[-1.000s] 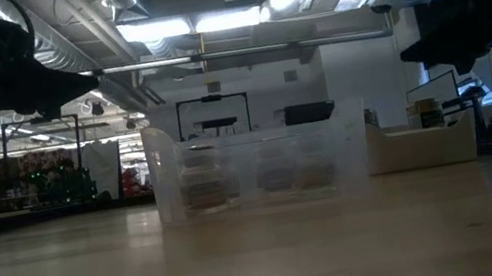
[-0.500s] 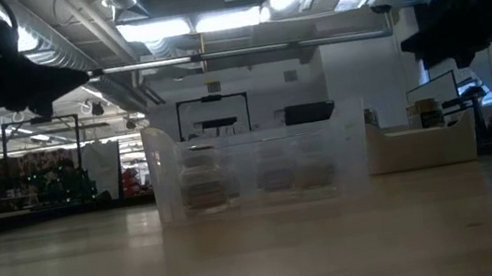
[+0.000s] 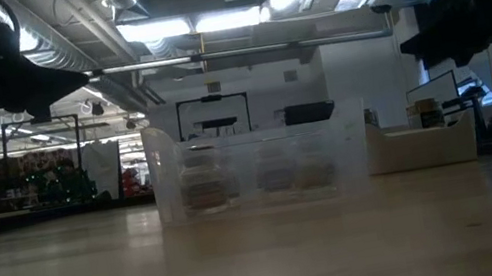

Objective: Sort spices by type
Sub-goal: Return to Home Position

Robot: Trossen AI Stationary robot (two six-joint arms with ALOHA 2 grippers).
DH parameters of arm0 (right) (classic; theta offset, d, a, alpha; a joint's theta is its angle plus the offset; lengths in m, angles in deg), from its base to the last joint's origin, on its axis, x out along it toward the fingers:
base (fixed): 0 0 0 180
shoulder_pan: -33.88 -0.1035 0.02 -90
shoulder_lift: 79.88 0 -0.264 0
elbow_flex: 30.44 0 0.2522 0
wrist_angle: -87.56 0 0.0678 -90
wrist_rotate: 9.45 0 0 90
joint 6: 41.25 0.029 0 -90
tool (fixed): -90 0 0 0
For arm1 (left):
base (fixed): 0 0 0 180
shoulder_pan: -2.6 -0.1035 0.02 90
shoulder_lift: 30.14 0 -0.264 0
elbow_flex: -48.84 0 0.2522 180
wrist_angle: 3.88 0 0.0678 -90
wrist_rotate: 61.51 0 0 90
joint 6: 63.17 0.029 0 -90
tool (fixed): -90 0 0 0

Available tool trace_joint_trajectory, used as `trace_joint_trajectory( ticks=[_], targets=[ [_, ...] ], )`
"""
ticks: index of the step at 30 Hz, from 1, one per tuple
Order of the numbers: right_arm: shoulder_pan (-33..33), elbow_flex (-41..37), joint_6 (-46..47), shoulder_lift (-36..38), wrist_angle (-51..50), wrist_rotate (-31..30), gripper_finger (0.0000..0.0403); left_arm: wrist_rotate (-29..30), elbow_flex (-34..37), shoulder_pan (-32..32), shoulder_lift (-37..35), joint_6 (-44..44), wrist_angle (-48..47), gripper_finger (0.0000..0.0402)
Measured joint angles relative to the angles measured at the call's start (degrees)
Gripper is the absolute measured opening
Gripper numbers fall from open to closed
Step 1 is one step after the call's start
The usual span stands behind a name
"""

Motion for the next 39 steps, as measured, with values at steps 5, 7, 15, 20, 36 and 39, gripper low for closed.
trace_joint_trajectory(
  ticks=[5,7,15,20,36,39],
  targets=[
    [0.02,-0.06,-0.77,0.0,0.0,-0.03,0.0019,0.03,0.0,0.0,-0.15,-1.08,-0.03,0.0004],
    [0.03,-0.06,-0.55,0.02,0.02,-0.01,0.0019,0.04,0.0,0.0,-0.15,-2.12,-0.04,0.0002],
    [0.04,-0.08,-0.5,0.02,0.04,-0.03,0.0019,-0.17,0.0,0.04,-0.13,-3.99,-0.09,0.0],
    [0.04,-0.08,-0.44,0.02,0.07,-0.03,0.0019,-0.21,0.0,0.04,-0.13,-3.05,-0.09,0.0],
    [-2.03,-0.1,-0.37,0.02,0.17,-0.89,0.0019,-0.23,0.0,0.04,-0.1,-3.14,-0.11,0.0],
    [-5.76,-0.1,-0.37,0.02,0.6,-0.3,0.0019,-0.25,0.0,0.04,-0.1,-3.15,-0.13,0.0]
  ],
)
